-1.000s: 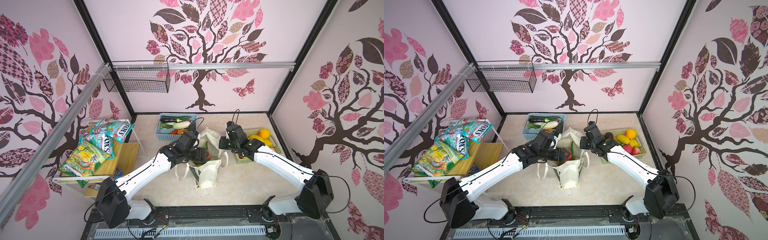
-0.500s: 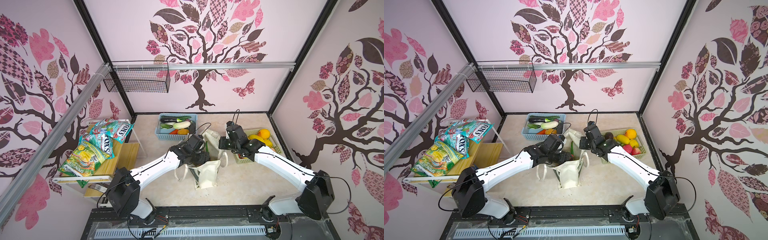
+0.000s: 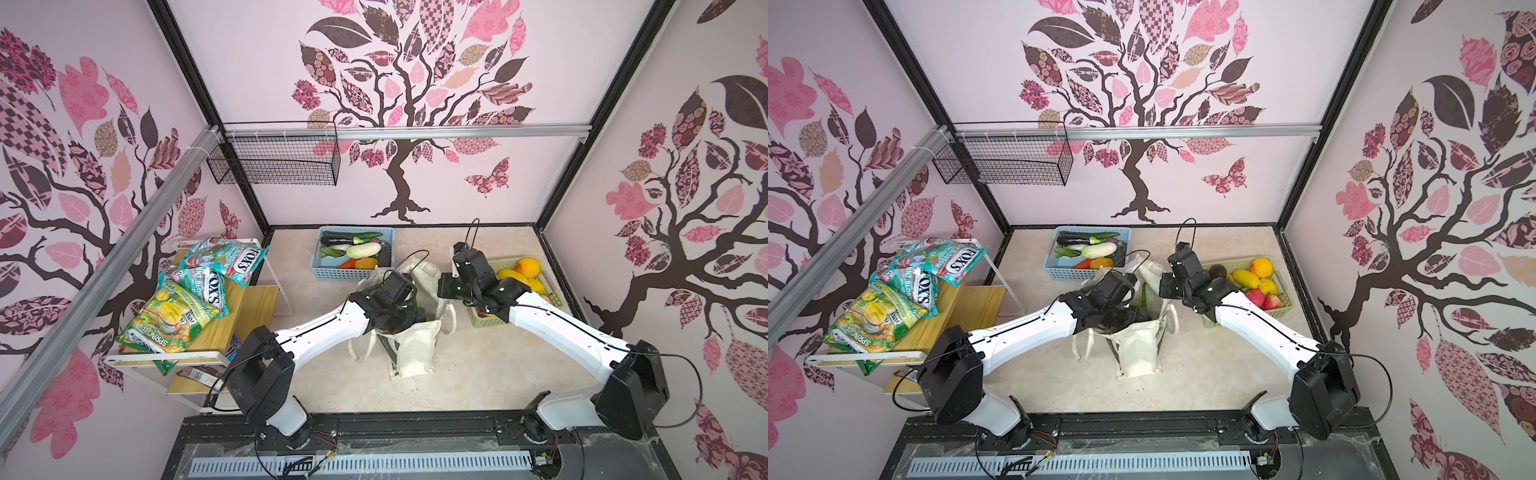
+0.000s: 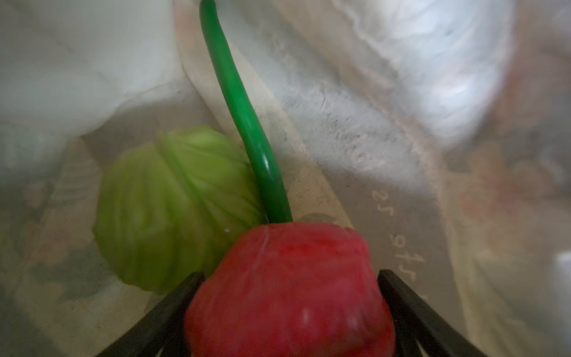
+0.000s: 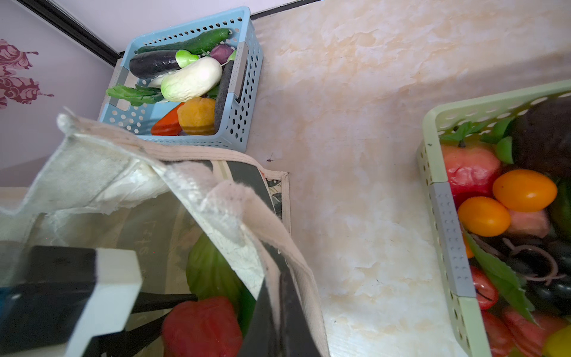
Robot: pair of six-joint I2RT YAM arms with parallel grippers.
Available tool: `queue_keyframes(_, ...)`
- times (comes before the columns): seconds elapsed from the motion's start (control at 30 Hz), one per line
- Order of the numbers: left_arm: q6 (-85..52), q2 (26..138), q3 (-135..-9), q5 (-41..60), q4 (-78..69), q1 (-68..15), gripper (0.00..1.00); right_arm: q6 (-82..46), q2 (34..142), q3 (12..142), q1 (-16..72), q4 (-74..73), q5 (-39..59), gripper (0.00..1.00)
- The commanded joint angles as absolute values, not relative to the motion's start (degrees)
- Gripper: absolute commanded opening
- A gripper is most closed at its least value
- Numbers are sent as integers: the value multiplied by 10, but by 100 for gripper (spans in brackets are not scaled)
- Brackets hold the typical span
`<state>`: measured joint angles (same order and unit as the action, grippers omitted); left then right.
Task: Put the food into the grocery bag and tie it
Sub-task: 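Lower the red pepper into the bag and open the left gripper, then raise the left gripper out of the bag toward the bag rim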
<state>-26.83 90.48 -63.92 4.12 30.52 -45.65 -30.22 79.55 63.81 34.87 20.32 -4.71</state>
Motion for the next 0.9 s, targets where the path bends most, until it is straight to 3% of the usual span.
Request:
queue_keyframes(0.0,-258,902,-656,26,350,-455,91,-301,769,645,352,209,-46,2)
queue_keyframes(0.43,-244,848,-788,3,434,-454,92,-302,769,640,351,210,-44,3)
queue_keyframes(0.87,-191,808,-849,-286,566,-443,90,-302,770,635,352,208,-42,2)
